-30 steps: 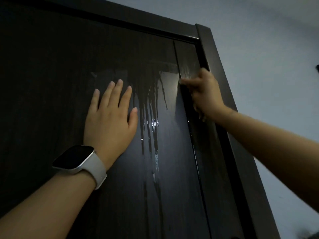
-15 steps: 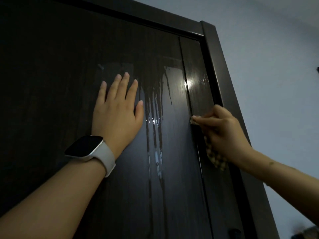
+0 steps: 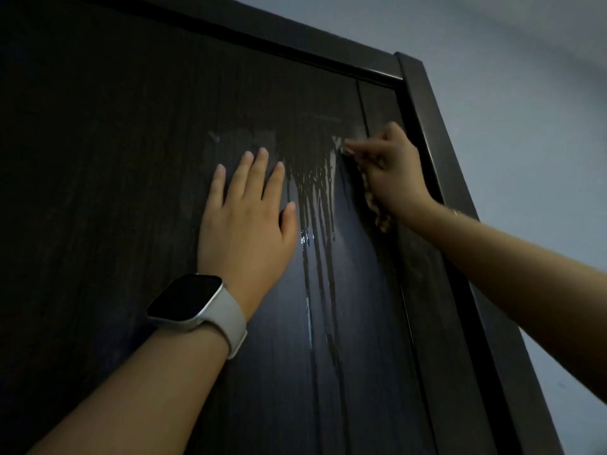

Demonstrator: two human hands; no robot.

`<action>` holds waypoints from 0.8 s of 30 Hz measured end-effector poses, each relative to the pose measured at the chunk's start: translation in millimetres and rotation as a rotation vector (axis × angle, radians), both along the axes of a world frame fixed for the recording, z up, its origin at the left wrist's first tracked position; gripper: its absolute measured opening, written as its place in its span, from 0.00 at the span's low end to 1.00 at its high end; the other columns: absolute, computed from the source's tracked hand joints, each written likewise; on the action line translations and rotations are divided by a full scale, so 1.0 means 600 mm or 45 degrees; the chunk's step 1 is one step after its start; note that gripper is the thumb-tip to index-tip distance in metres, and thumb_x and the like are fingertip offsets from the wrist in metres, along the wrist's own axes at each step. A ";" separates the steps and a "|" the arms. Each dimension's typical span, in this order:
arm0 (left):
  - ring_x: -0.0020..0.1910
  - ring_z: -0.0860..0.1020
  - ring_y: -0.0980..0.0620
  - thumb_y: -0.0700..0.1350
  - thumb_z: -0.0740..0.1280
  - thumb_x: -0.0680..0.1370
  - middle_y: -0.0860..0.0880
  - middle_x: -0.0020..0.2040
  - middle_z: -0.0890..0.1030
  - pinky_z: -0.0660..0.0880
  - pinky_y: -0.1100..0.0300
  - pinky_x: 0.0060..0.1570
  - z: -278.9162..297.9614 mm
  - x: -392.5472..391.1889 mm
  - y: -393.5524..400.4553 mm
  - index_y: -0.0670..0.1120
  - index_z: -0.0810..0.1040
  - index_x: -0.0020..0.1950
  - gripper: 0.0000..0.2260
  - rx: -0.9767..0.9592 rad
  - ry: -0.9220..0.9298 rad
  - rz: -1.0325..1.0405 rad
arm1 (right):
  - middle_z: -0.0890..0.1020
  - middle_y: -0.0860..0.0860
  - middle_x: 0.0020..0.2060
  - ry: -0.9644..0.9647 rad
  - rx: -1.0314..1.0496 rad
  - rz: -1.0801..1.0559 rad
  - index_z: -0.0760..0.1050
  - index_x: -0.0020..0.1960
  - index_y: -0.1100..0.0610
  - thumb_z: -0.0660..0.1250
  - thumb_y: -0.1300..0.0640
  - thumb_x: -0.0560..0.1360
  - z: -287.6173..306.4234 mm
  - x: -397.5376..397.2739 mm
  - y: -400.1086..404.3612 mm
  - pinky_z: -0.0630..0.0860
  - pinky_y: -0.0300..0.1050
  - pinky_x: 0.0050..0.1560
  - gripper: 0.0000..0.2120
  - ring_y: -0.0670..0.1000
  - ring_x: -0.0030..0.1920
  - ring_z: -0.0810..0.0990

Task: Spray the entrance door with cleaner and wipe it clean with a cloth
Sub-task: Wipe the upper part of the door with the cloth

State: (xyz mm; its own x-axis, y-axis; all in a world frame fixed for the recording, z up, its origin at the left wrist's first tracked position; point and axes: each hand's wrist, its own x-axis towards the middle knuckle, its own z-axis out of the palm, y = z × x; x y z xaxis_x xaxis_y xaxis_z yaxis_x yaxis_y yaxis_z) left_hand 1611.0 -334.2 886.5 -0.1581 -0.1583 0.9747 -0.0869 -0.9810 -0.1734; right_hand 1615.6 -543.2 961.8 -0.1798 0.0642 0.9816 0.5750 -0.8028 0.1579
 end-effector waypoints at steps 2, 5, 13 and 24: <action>0.76 0.59 0.46 0.54 0.49 0.80 0.43 0.77 0.62 0.53 0.44 0.75 0.000 0.003 0.000 0.45 0.63 0.76 0.26 0.002 -0.005 0.004 | 0.67 0.42 0.46 -0.049 -0.142 0.008 0.80 0.60 0.54 0.63 0.58 0.79 -0.095 0.006 -0.014 0.69 0.30 0.47 0.12 0.39 0.45 0.71; 0.76 0.59 0.45 0.54 0.49 0.80 0.43 0.77 0.62 0.54 0.44 0.75 0.000 0.004 -0.002 0.45 0.63 0.76 0.26 -0.008 -0.008 0.012 | 0.66 0.41 0.47 -0.097 -0.371 -0.041 0.79 0.62 0.52 0.61 0.57 0.78 -0.218 0.009 -0.029 0.67 0.28 0.49 0.15 0.43 0.47 0.70; 0.77 0.59 0.46 0.54 0.48 0.80 0.43 0.77 0.62 0.54 0.44 0.75 0.001 0.001 -0.003 0.45 0.63 0.76 0.26 -0.017 0.007 0.034 | 0.72 0.52 0.50 -0.112 -0.172 -0.081 0.80 0.60 0.52 0.63 0.58 0.79 -0.032 0.006 0.008 0.75 0.45 0.51 0.12 0.49 0.49 0.72; 0.77 0.57 0.47 0.54 0.48 0.81 0.44 0.78 0.60 0.52 0.45 0.76 0.001 -0.003 -0.002 0.46 0.61 0.77 0.26 -0.001 0.040 0.027 | 0.70 0.48 0.46 -0.187 -0.208 0.011 0.81 0.58 0.55 0.57 0.54 0.78 -0.117 0.003 0.044 0.66 0.36 0.46 0.17 0.46 0.48 0.69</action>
